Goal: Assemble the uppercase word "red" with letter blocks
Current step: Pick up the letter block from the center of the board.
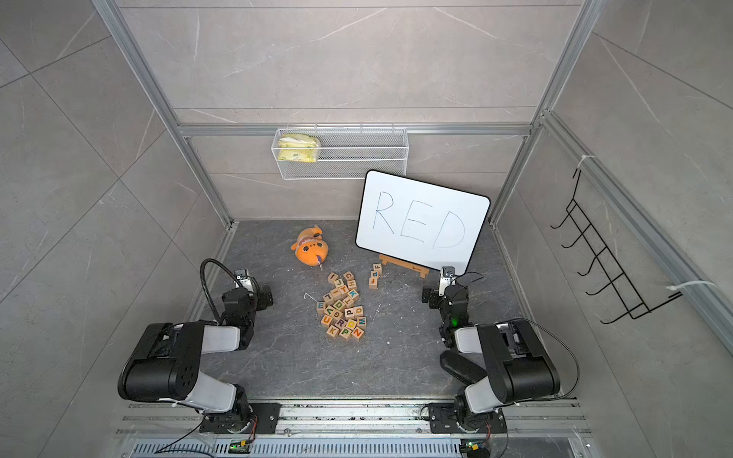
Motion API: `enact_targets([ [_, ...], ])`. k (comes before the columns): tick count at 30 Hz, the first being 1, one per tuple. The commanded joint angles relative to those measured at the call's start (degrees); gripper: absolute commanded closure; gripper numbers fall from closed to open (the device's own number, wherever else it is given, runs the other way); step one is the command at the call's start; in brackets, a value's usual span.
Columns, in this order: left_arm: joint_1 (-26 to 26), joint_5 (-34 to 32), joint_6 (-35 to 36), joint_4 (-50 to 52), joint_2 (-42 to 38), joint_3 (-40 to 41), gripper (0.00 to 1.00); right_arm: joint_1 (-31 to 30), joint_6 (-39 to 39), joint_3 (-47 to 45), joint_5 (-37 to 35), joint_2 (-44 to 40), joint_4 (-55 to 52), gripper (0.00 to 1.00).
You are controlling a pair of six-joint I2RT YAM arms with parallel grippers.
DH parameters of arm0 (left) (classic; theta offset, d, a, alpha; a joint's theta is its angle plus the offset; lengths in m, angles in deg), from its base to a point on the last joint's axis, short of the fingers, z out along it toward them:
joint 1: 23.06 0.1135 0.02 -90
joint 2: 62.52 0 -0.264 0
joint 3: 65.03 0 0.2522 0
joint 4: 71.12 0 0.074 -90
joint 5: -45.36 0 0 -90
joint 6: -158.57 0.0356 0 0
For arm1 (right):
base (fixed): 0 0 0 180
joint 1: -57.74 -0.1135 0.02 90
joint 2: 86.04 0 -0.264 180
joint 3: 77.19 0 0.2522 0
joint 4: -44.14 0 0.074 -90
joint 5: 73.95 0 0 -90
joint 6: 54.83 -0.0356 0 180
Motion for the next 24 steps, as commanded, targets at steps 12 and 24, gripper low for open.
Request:
enact_targets([
  [12,0.3,0.5,-0.7,-2.7,-0.4,-0.2,0.0,0.1,-0.2,1.1,0.3,0.5,0.1,0.0],
  [24,0.3,0.7,-0.4,-3.2,-0.6,0.2,0.0,0.0,-0.8,1.3,-2.0,-0.7,-0.7,0.0],
])
